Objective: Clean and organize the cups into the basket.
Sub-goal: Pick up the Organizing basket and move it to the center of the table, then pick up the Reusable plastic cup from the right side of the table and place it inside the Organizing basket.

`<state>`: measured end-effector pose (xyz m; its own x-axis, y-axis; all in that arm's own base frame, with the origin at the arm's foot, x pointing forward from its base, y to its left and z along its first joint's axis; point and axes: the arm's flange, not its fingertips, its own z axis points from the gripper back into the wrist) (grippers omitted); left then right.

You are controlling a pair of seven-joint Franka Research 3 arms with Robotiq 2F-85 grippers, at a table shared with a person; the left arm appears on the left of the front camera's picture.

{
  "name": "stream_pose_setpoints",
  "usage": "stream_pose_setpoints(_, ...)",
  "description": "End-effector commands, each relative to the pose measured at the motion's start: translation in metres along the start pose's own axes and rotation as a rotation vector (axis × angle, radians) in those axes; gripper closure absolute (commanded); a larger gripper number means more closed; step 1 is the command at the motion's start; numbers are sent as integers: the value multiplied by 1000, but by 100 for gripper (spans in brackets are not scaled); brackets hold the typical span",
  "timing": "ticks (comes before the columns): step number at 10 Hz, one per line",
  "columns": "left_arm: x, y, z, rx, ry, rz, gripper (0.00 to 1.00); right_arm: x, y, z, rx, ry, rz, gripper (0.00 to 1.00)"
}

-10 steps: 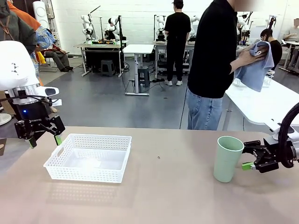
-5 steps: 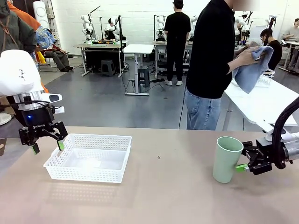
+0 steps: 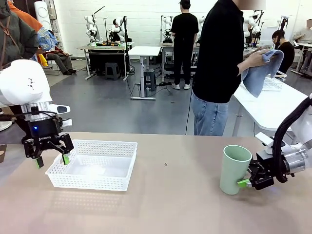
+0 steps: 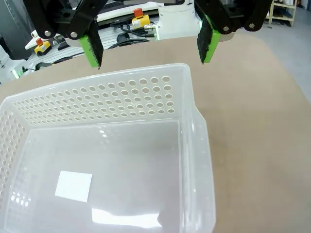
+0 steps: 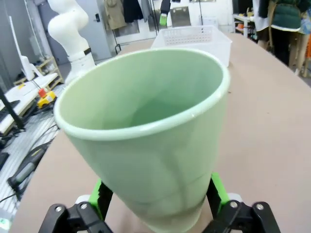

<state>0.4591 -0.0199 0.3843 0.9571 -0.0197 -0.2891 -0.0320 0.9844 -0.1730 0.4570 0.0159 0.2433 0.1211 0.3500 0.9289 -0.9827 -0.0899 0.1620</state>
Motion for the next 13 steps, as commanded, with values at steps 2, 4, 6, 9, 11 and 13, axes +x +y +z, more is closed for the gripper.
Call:
stream_pose_setpoints(2, -6, -8, -12, 74, 28, -3, 0, -5, -13, -16, 6, 13, 9, 0)
stream_pose_setpoints(4, -4, -9, -20, 101, 17, 25, 0, -6, -15, -22, 5, 2, 9, 0)
stream_pose_setpoints(6, 0, -7, -30, 117, -6, 48, 0, -5, -16, -25, 6, -2, 17, 0)
stream_pose_setpoints(9, 5, 0, -39, 128, -108, 95, 0, -6, -16, -26, 6, -19, 38, 0)
stream_pose_setpoints(11, 6, -1, -39, 151, -152, 126, 0, -6, -16, -26, 6, -24, 44, 0)
stream_pose_setpoints(13, 8, 0, -43, 170, -152, 143, 0, -6, -16, -27, 8, -33, 48, 0)
